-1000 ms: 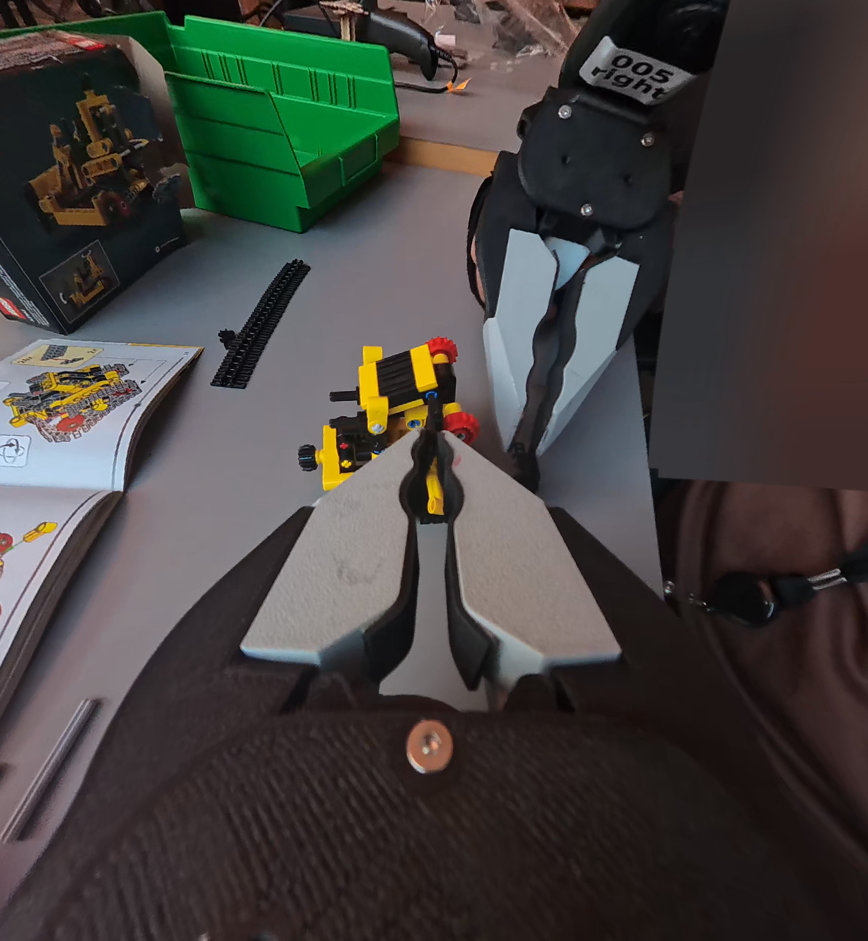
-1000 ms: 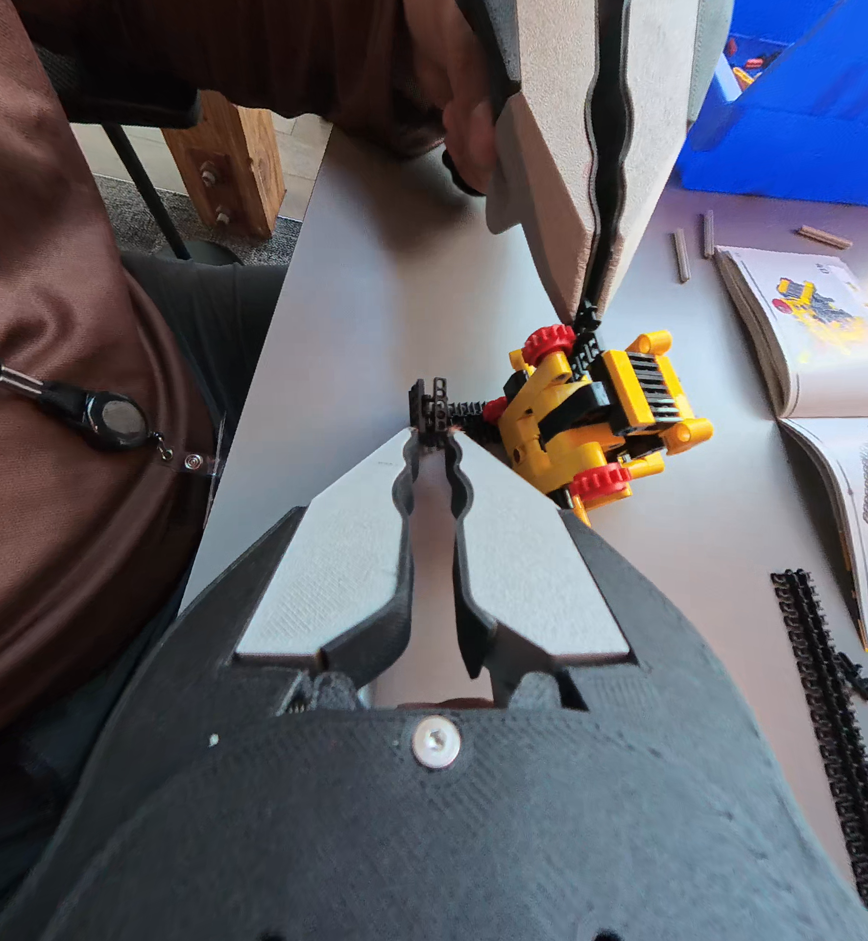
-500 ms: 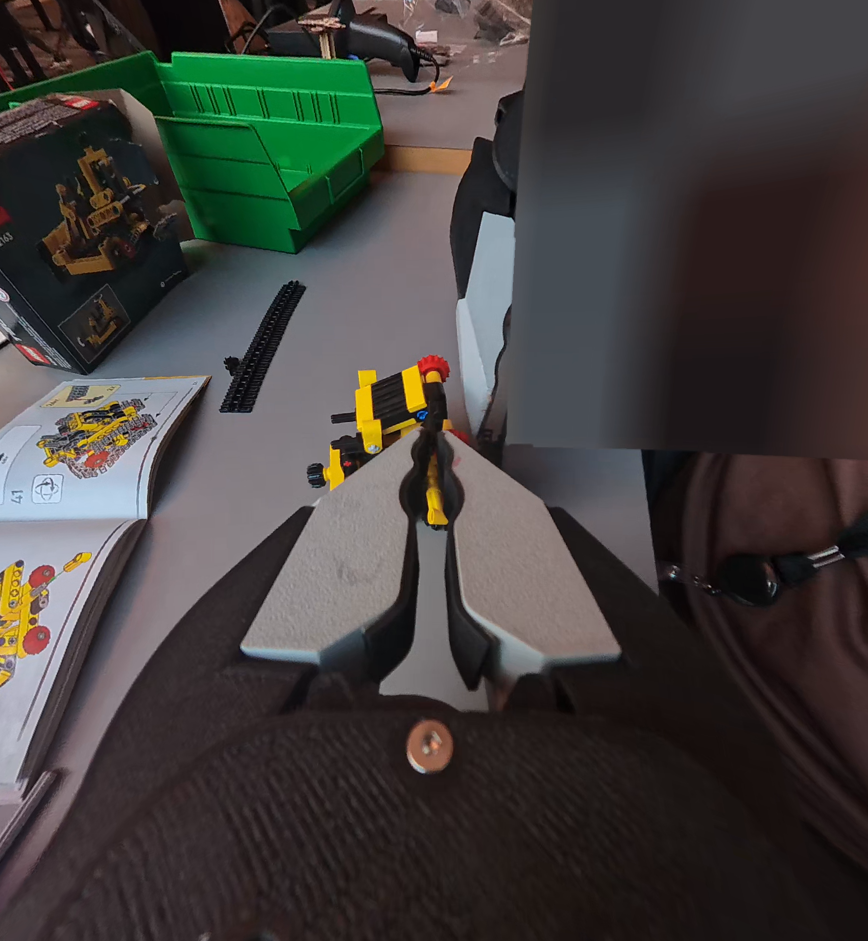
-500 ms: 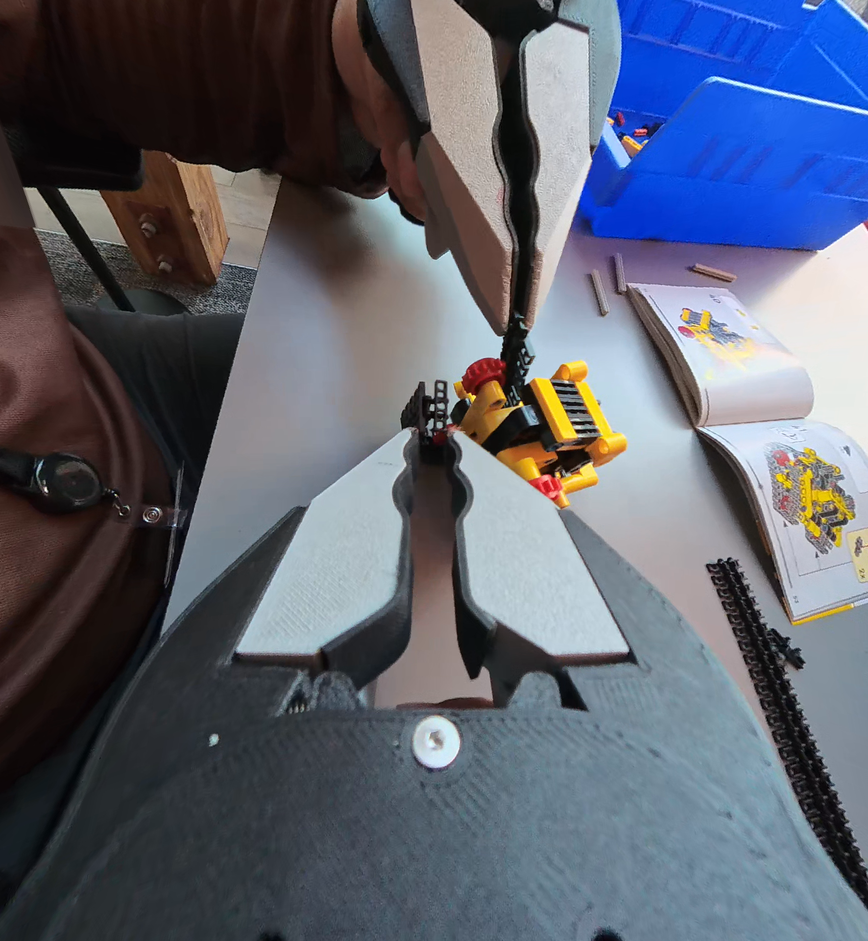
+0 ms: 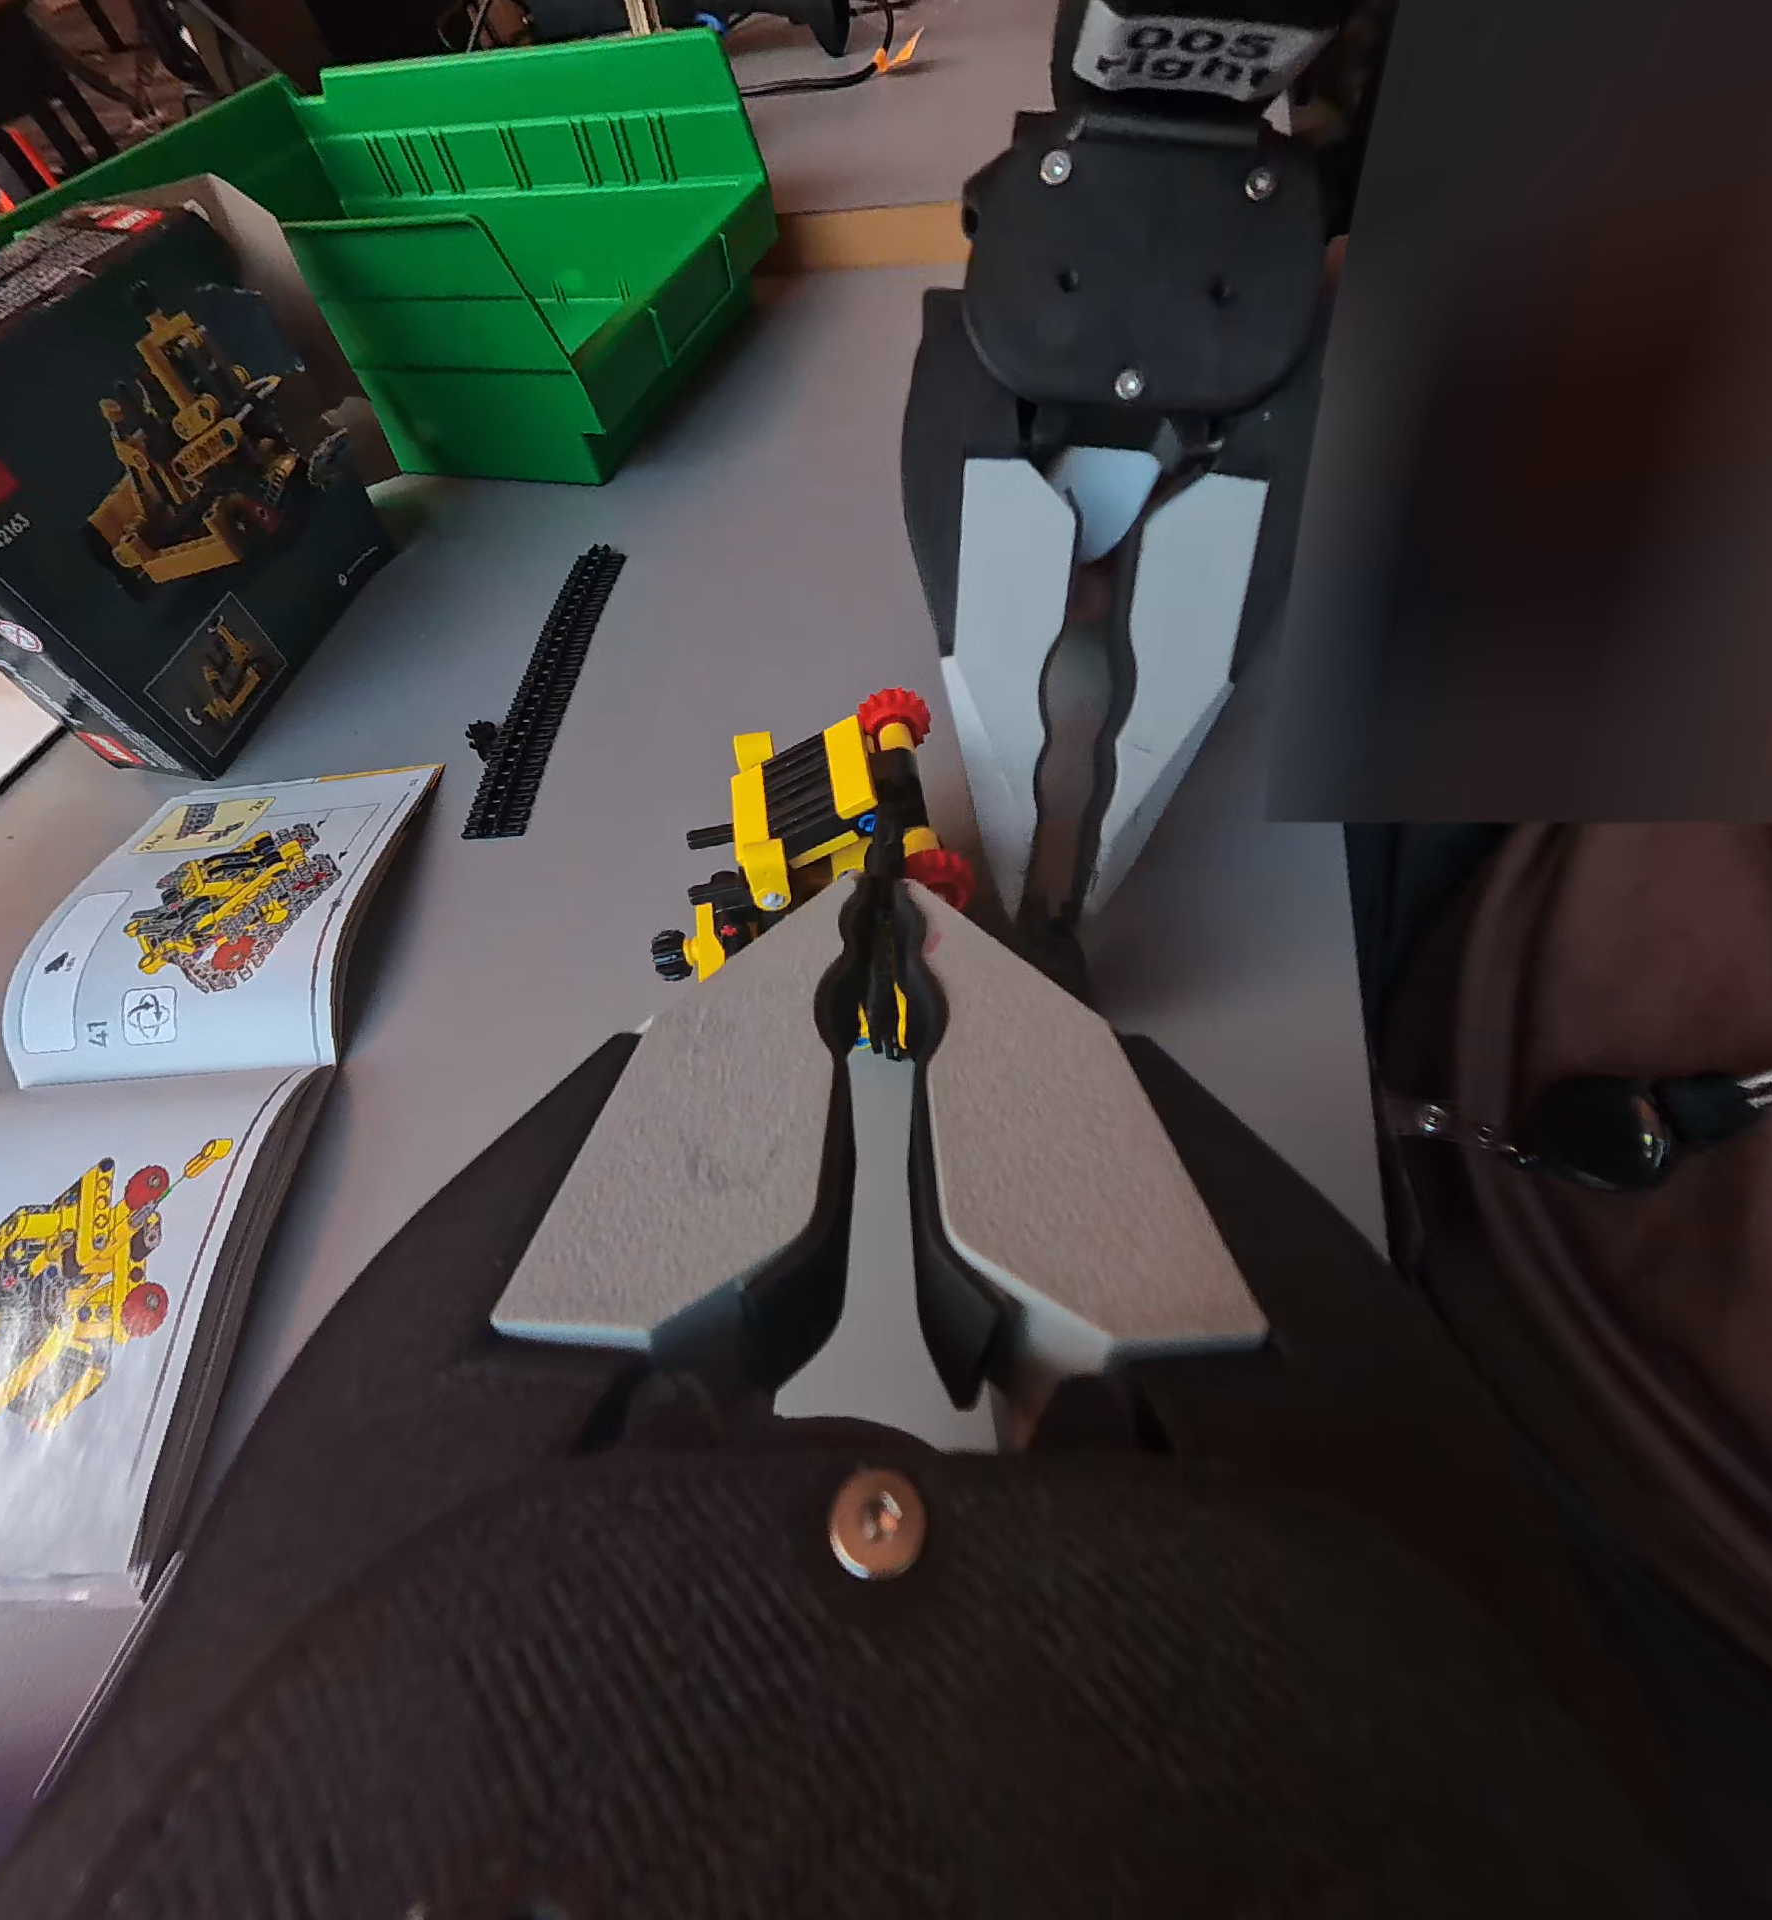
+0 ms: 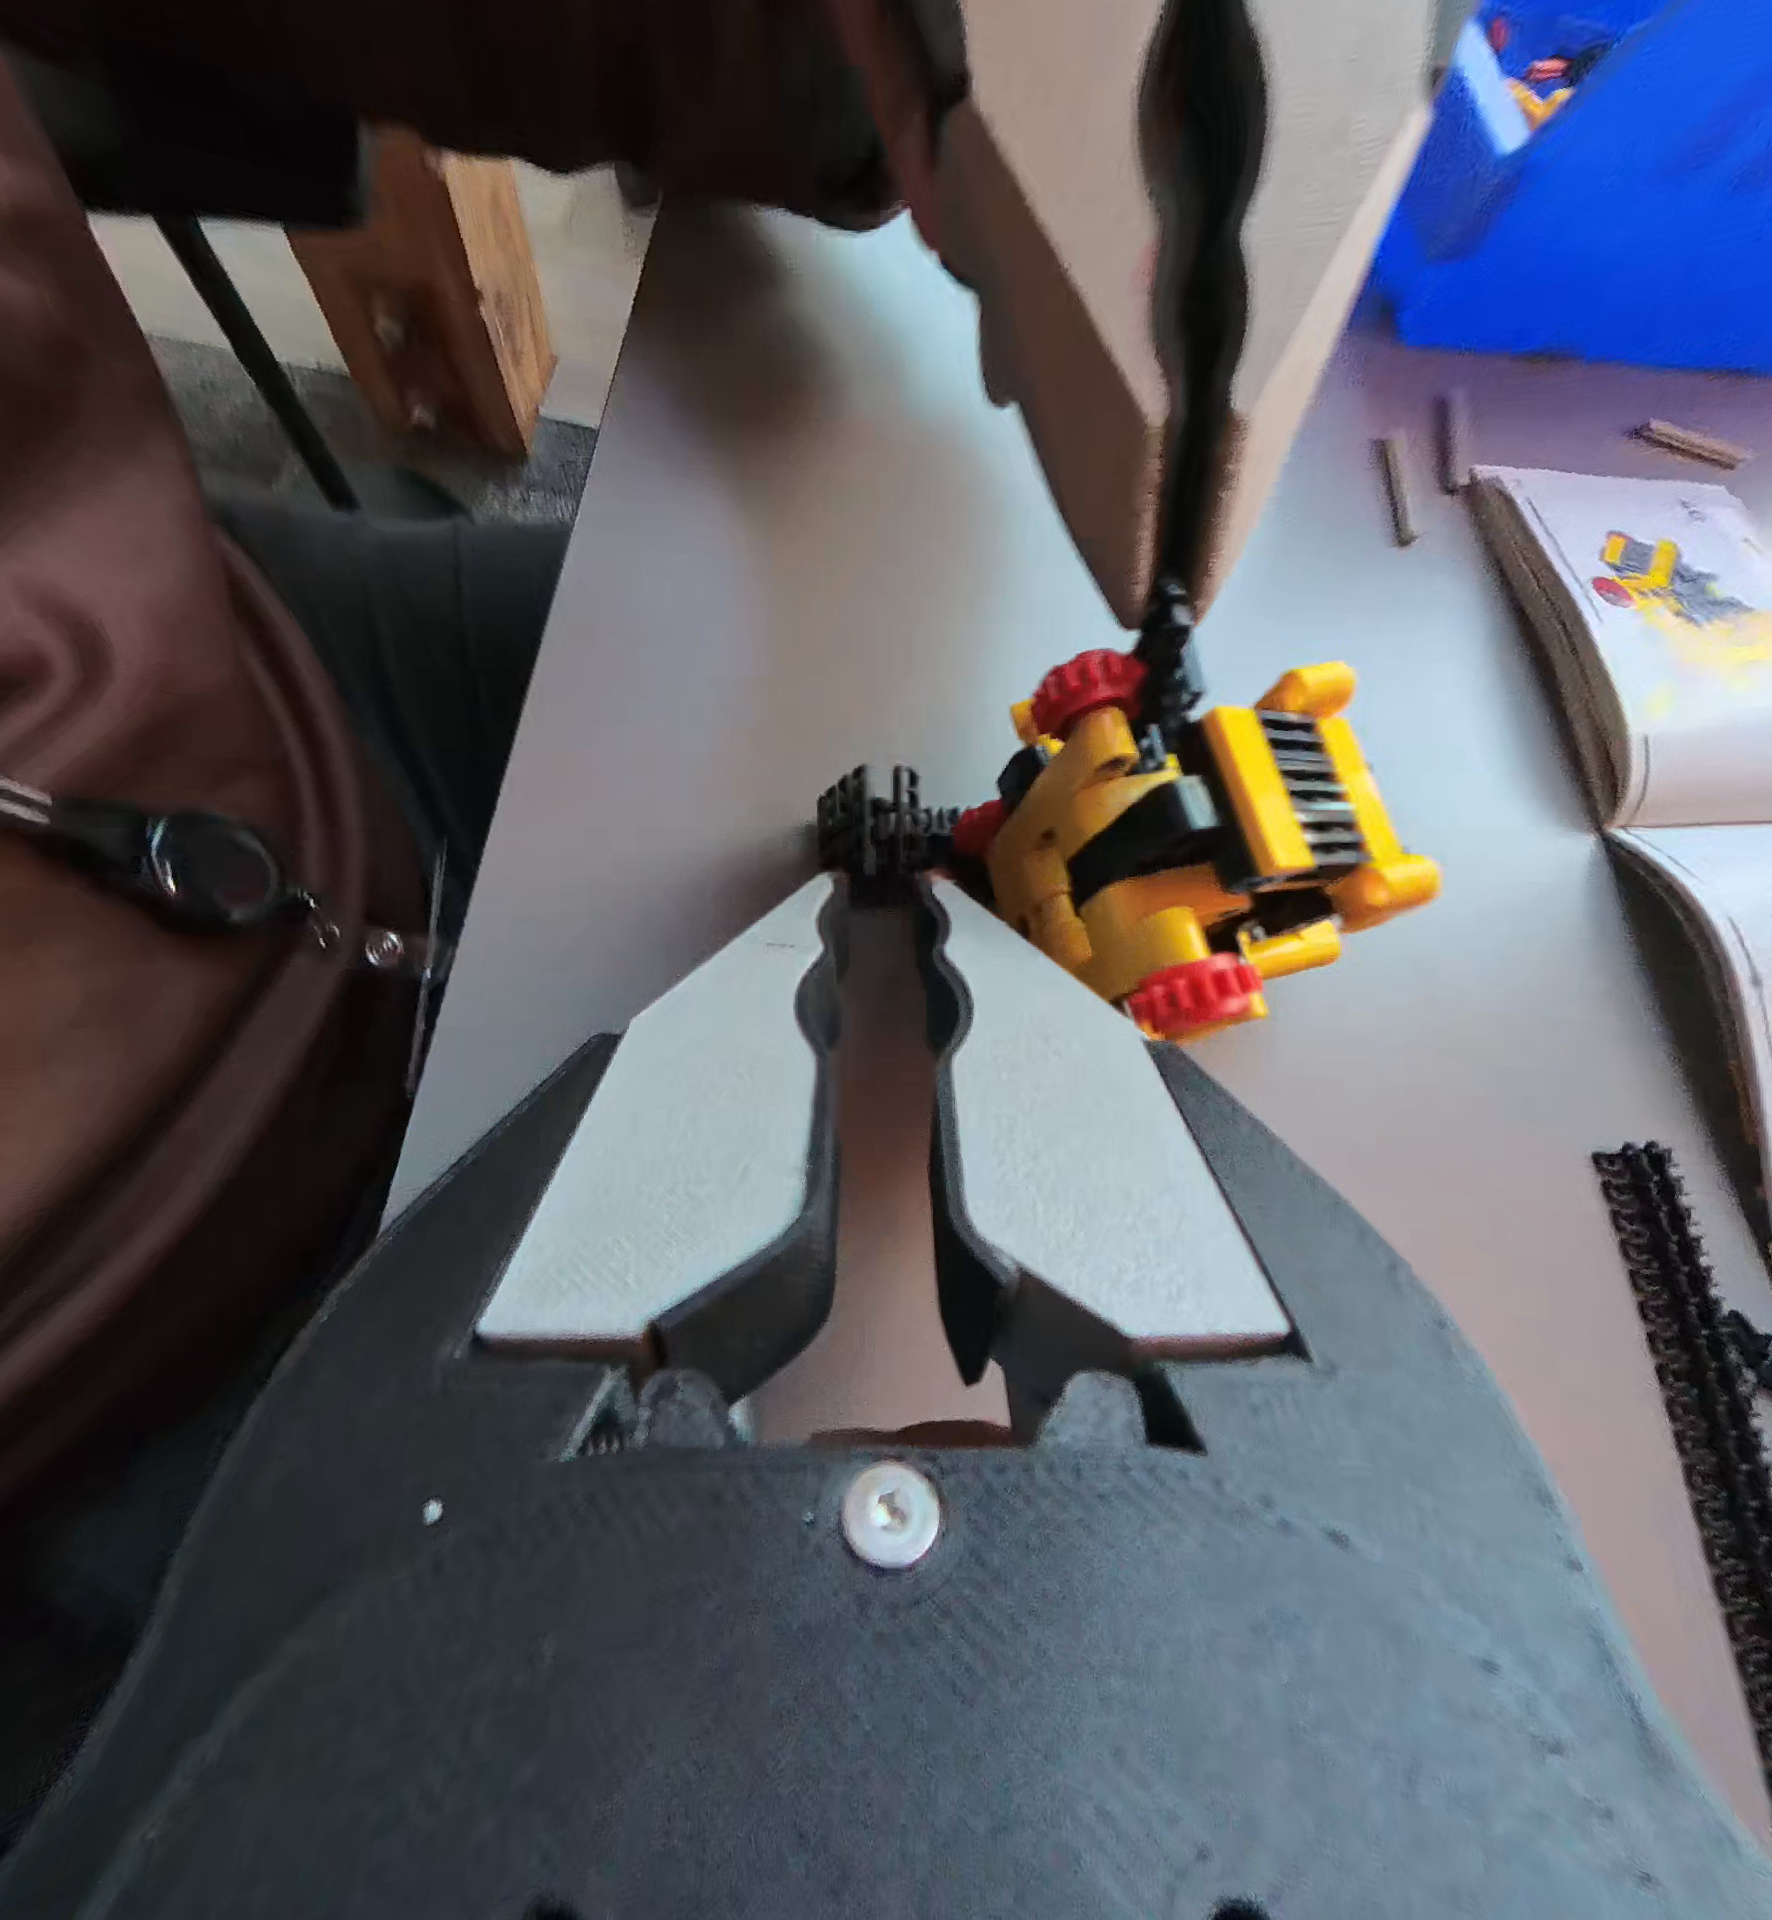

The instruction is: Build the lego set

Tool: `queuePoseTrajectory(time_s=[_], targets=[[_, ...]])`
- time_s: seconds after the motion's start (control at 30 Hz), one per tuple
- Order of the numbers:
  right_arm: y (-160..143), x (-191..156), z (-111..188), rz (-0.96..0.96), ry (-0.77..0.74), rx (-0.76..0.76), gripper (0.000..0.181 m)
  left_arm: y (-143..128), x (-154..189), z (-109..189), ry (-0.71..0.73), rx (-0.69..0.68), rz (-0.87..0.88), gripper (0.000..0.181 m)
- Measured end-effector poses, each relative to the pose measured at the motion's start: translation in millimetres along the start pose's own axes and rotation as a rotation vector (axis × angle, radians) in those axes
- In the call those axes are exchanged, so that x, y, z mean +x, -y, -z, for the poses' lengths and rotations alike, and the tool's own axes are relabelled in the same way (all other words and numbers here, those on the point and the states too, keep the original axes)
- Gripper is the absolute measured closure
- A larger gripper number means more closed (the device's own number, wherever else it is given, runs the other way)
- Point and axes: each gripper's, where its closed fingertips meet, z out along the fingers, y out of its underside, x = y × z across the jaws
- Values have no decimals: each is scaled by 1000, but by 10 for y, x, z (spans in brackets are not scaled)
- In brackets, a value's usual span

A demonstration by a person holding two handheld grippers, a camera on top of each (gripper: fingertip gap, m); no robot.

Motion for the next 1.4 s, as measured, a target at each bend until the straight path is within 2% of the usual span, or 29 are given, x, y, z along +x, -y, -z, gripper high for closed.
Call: queuePoseTrajectory(time_s=[0.13,0.37,0.83,1.4], targets=[[27,-232,13,128,56,19,176,12,36,1,-11,0,-7,181],[-69,-343,13,107,71,-17,161,20,59,0,-2,-6,-29,181],[-108,-427,-24,200,48,-34,177,17,76,-8,-12,0,-25,181],[-76,-442,-38,122,82,-28,181,1,80,-24,-16,-2,-31,181]])
